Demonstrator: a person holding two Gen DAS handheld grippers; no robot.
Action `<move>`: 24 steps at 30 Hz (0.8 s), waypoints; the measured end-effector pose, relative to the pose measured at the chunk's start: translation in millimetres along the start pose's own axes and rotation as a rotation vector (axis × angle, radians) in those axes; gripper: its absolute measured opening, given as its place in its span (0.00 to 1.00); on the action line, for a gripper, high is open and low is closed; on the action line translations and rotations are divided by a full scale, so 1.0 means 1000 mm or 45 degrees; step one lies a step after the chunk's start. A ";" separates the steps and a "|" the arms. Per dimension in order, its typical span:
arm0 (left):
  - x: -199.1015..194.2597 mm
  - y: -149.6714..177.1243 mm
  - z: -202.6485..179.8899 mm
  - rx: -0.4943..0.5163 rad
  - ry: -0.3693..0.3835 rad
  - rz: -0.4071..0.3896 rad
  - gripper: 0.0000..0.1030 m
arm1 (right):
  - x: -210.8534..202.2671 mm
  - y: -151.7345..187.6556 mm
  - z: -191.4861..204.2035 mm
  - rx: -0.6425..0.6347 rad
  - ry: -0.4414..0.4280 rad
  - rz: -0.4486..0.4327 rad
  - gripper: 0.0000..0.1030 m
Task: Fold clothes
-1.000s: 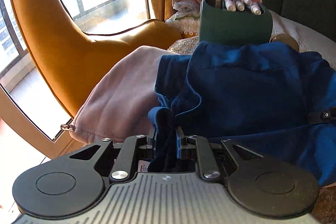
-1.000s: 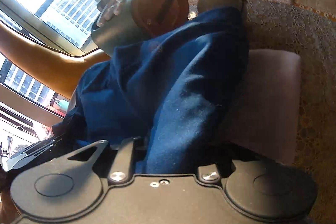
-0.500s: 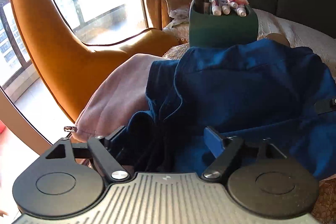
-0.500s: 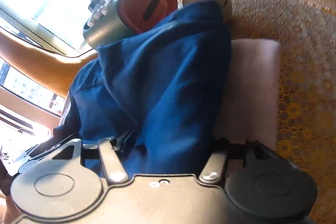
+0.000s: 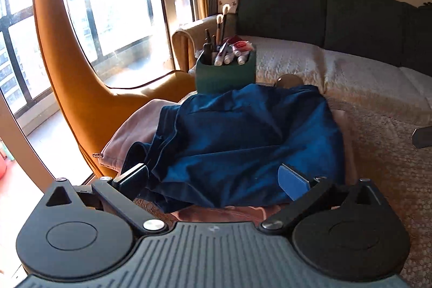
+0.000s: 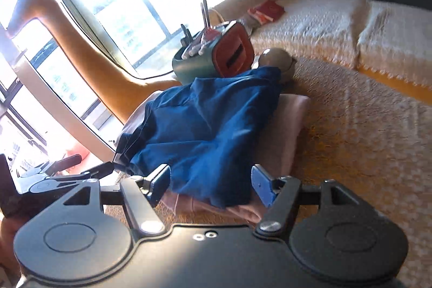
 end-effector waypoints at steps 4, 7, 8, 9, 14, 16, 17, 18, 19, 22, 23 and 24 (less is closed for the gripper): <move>-0.059 -0.001 -0.022 -0.034 0.052 -0.091 1.00 | -0.063 0.011 0.015 -0.039 0.039 -0.046 1.00; -0.099 -0.002 -0.043 -0.036 0.081 -0.146 1.00 | -0.113 0.023 0.023 -0.112 0.115 -0.101 1.00; -0.111 -0.001 -0.051 -0.045 0.093 -0.156 1.00 | -0.129 0.028 0.024 -0.138 0.148 -0.121 1.00; -0.124 0.001 -0.059 -0.056 0.103 -0.165 1.00 | -0.145 0.034 0.027 -0.160 0.180 -0.135 1.00; -0.171 0.021 -0.112 -0.067 0.210 -0.177 1.00 | -0.211 0.067 0.028 -0.244 0.374 -0.188 1.00; -0.187 0.031 -0.134 -0.059 0.237 -0.186 1.00 | -0.233 0.083 0.027 -0.280 0.436 -0.200 1.00; -0.195 0.036 -0.144 -0.055 0.246 -0.191 1.00 | -0.241 0.090 0.026 -0.293 0.465 -0.206 1.00; -0.203 0.041 -0.155 -0.049 0.263 -0.196 1.00 | -0.249 0.098 0.025 -0.300 0.491 -0.211 1.00; -0.210 0.045 -0.164 -0.041 0.281 -0.201 1.00 | -0.257 0.105 0.022 -0.304 0.519 -0.220 1.00; -0.235 0.058 -0.190 -0.040 0.325 -0.212 1.00 | -0.279 0.127 0.012 -0.284 0.599 -0.237 1.00; -0.242 0.061 -0.198 -0.042 0.334 -0.217 1.00 | -0.285 0.133 0.008 -0.271 0.616 -0.247 1.00; -0.251 0.066 -0.206 -0.034 0.345 -0.226 1.00 | -0.293 0.139 0.004 -0.256 0.637 -0.255 1.00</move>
Point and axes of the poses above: each gripper's, at about its wrist camera, not at the fingertips, and x roughly the way its jaws point, z to its left, y to its underside, the point moved 9 cm from there along x, roughly the way its jaws point, and after that the axes turned 11 degrees about -y, right-handed, at the moved point
